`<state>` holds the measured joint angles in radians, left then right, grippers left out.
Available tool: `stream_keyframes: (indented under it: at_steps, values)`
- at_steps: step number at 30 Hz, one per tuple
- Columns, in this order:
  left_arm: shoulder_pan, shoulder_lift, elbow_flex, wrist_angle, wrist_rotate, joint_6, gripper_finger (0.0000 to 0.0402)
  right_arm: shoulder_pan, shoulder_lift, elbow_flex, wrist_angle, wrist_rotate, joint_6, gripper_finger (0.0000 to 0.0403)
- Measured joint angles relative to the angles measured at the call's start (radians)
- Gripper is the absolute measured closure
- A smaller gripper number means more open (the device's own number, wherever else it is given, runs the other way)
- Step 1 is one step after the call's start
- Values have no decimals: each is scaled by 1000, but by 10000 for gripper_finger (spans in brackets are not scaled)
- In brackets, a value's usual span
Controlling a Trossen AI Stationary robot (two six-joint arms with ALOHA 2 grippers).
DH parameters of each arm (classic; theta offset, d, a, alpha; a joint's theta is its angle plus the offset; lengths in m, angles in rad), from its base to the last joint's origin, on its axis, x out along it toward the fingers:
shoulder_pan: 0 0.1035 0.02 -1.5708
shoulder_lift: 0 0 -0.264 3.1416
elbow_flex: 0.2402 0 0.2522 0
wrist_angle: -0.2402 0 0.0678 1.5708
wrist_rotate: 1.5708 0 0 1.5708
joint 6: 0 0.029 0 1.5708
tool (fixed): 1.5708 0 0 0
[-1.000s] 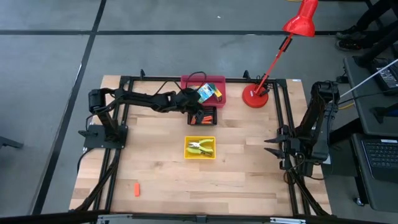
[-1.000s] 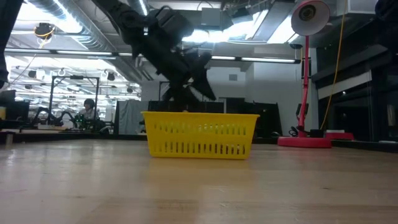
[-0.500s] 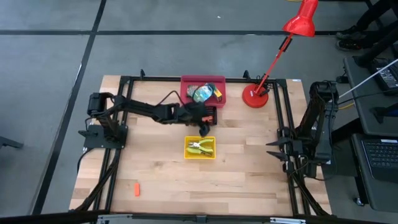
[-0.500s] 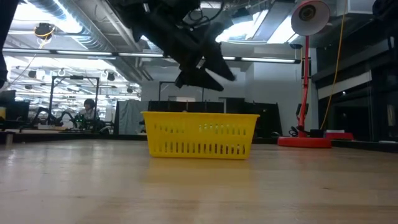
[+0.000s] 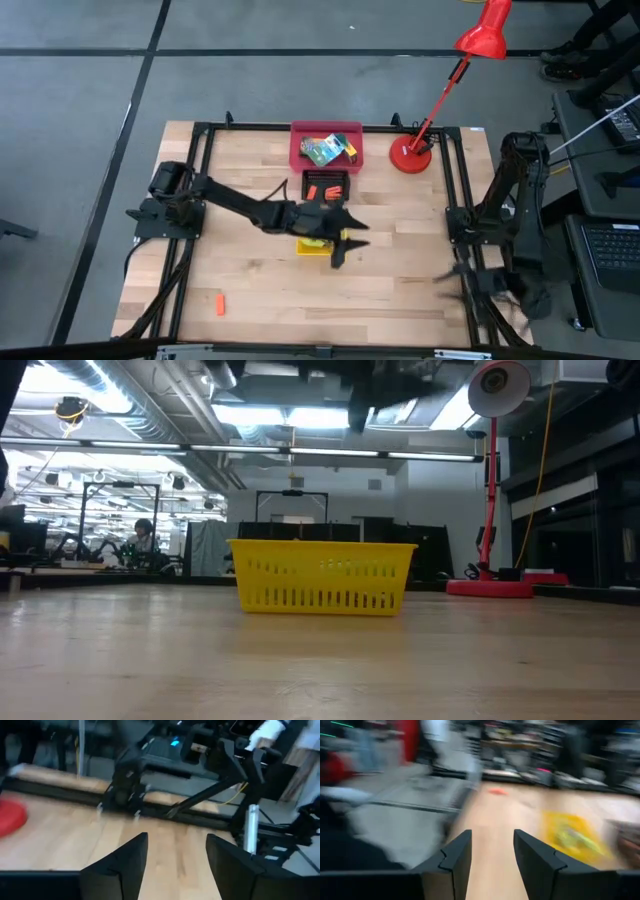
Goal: Pick & Place School Supplies
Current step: Put the orange eraser into the black bin
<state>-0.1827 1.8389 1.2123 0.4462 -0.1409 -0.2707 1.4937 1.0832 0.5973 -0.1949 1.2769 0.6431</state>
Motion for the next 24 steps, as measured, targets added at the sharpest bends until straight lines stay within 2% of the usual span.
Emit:
stream_keyframes:
  at_steps: [3,5,12,17,19,24]
  values:
    - [-44,-9,23,5,-49,49,208,-69,6,4,384,-219,-388,253]
    - [-71,-16,23,-8,-95,56,210,-154,19,-2,542,-389,-571,253]
    - [-188,-23,22,-102,-341,57,207,-649,21,-6,547,-980,-764,253]
    - [-266,-79,22,-277,-622,57,206,-966,-62,-28,468,-1358,-811,253]
    - [-289,-112,22,-364,-670,54,206,-1058,-113,-64,467,-1442,-839,253]
    - [-287,-174,21,-510,-737,45,206,-1250,-314,-213,496,-1498,-879,253]
